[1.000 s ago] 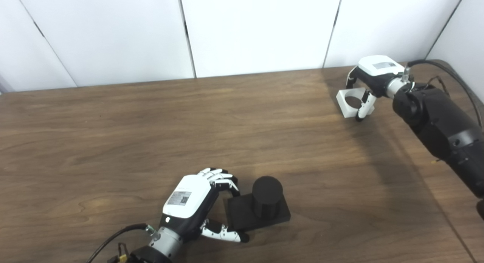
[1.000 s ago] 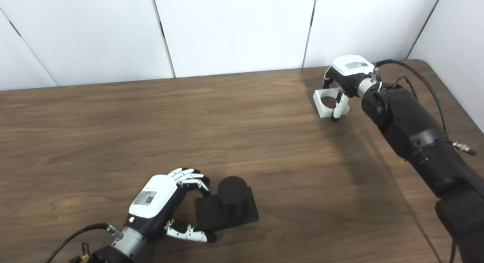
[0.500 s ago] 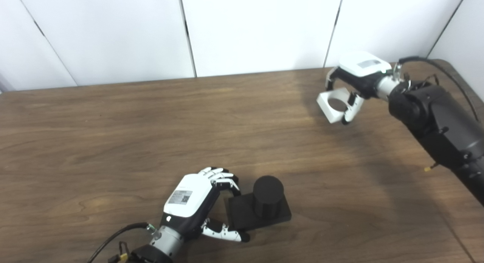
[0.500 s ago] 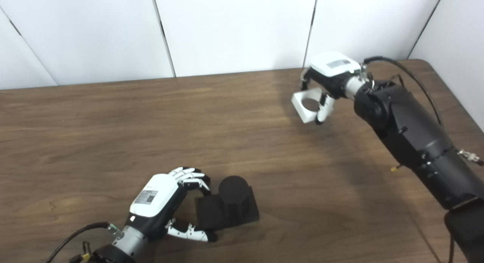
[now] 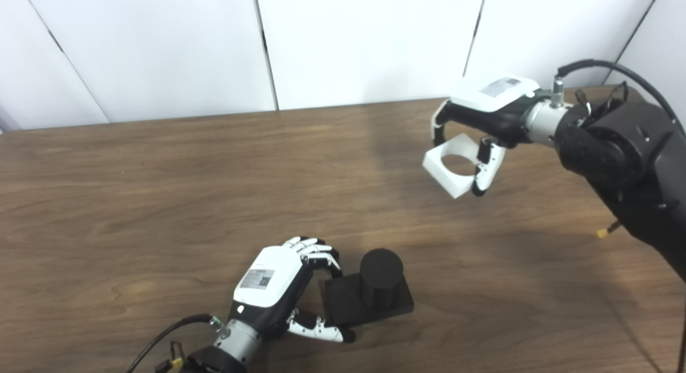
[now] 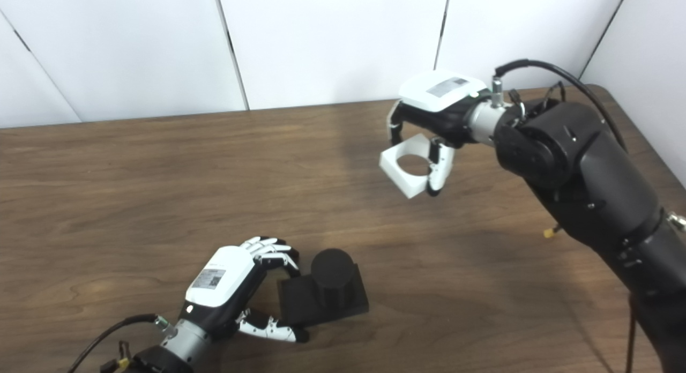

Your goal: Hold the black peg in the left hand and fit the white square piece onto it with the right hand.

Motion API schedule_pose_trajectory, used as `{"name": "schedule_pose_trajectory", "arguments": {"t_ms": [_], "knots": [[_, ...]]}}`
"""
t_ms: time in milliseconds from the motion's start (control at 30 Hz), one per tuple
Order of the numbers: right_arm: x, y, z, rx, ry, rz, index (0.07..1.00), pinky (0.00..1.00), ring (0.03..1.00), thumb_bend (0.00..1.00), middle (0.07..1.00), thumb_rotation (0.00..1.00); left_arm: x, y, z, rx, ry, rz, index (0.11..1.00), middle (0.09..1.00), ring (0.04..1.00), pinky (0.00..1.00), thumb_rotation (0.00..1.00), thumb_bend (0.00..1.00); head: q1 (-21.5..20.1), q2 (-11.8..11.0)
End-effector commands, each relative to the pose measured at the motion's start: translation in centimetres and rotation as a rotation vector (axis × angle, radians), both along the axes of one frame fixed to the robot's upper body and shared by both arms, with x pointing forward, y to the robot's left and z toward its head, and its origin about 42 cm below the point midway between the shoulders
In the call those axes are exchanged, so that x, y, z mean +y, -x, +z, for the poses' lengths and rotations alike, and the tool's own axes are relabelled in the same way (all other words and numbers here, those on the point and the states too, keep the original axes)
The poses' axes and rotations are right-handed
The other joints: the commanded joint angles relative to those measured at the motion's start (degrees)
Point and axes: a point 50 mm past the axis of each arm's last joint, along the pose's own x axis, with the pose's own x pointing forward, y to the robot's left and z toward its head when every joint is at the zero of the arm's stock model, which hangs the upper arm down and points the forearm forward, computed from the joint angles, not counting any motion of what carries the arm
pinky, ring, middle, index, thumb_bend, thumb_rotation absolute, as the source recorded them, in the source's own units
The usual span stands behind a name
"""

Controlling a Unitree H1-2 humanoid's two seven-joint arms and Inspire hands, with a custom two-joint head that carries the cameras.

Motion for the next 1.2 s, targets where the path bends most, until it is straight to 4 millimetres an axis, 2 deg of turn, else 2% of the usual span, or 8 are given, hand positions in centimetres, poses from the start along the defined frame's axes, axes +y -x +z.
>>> {"name": "schedule_pose_trajectory", "arguments": {"t_ms": [0,133,333,500,833,1167], "knots": [[0.9,0.4,3.0,-0.035,-0.011,0.017,0.484,0.8,0.82,0.52,0.748,0.14,-0.4,0.1,-0.7,0.04,-0.051,-0.035,0.488,0.782,0.855,0.9,0.05,0.51,-0.1,0.0],[2.4,1.2,4.2,-0.002,-0.008,0.077,0.483,0.75,0.801,0.52,0.731,0.14,-0.5,0.1,-0.6,0.037,-0.051,-0.036,0.488,0.78,0.853,0.9,0.05,0.51,0.3,0.4],[4.0,2.4,5.3,-0.003,-0.009,0.149,0.484,0.77,0.803,0.52,0.736,0.14,-0.7,0.0,-0.5,0.035,-0.049,-0.038,0.487,0.776,0.85,0.91,0.05,0.51,0.5,0.7],[5.0,3.3,5.3,-0.003,-0.013,0.199,0.484,0.77,0.813,0.52,0.745,0.14,-0.7,-0.1,-0.4,0.036,-0.05,-0.038,0.488,0.776,0.851,0.91,0.05,0.51,0.6,1.0],[6.9,5.0,4.0,0.003,-0.001,0.278,0.483,0.8,0.826,0.52,0.754,0.14,-0.9,-0.1,-0.2,0.03,-0.048,-0.04,0.487,0.773,0.848,0.9,0.05,0.51,0.8,1.6],[7.1,5.4,1.4,0.067,0.021,0.279,0.483,0.8,0.816,0.53,0.742,0.14,-1.0,-0.1,0.0,0.032,-0.045,-0.04,0.487,0.774,0.849,0.9,0.05,0.51,0.9,2.0]]}}
